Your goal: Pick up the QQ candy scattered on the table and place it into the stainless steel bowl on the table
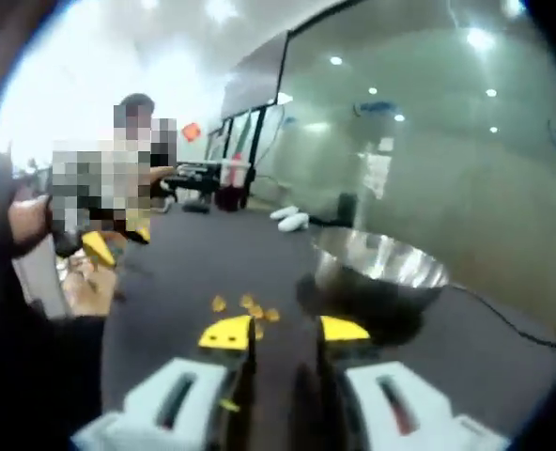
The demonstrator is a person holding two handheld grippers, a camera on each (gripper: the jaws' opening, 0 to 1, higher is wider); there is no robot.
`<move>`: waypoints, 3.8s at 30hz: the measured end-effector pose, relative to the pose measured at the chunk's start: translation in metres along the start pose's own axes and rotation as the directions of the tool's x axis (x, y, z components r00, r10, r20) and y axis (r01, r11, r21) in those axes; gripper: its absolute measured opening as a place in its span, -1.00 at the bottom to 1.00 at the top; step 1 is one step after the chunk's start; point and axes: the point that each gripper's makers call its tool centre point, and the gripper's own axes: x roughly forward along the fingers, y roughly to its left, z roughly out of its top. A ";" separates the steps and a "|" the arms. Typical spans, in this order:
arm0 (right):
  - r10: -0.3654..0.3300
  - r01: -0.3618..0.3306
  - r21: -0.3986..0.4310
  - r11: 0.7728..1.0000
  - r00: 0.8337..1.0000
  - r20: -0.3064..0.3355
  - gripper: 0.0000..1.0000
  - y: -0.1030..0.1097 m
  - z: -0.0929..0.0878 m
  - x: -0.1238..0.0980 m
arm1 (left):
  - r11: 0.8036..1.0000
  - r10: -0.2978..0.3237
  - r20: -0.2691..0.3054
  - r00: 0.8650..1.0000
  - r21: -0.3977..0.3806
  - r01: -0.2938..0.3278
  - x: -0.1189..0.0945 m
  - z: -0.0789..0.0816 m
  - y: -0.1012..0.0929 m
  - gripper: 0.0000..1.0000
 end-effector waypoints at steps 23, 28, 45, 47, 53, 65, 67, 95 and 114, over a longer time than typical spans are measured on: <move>0.094 -0.080 0.112 0.991 0.988 -0.125 -0.69 0.034 -0.031 0.066 | 1.000 -0.018 0.005 1.000 -0.009 0.018 -0.002 0.001 -0.010 -0.29; 0.108 -0.098 0.085 0.992 0.986 -0.127 -0.81 0.038 -0.029 0.066 | 1.000 -0.004 0.002 1.000 -0.025 0.004 -0.004 -0.003 -0.004 -0.29; -0.145 0.143 0.126 0.982 0.989 0.004 -0.81 -0.001 0.016 0.022 | 1.000 -0.015 -0.002 1.000 -0.026 0.015 -0.001 -0.004 -0.006 -0.29; -0.170 0.164 0.159 0.974 0.985 0.026 -0.81 -0.011 0.022 0.015 | 1.000 -0.017 -0.006 1.000 -0.023 0.017 -0.001 -0.005 -0.006 -0.29; -0.205 0.194 0.200 0.960 0.978 0.034 -0.82 -0.024 0.023 0.003 | 0.999 -0.019 0.004 1.000 -0.038 0.019 -0.001 -0.005 -0.006 -0.29; -0.220 0.201 0.207 0.957 0.973 0.073 -0.82 -0.059 0.047 0.013 | 0.999 -0.031 0.000 1.000 -0.044 0.031 -0.002 -0.007 -0.014 -0.29; -0.231 0.210 0.201 0.957 0.970 0.082 -0.82 -0.066 0.054 0.019 | 0.999 -0.032 0.000 0.999 -0.044 0.032 -0.003 -0.007 -0.014 -0.29; -0.243 0.197 0.340 0.920 0.965 0.099 -0.56 -0.125 0.074 0.081 | 0.997 -0.054 0.017 0.998 -0.054 0.055 -0.005 -0.001 -0.022 -0.29; -0.144 0.093 0.311 0.946 0.979 0.144 -0.65 -0.079 0.088 0.047 | 0.997 -0.060 0.014 0.998 -0.039 0.060 -0.001 0.002 -0.024 -0.29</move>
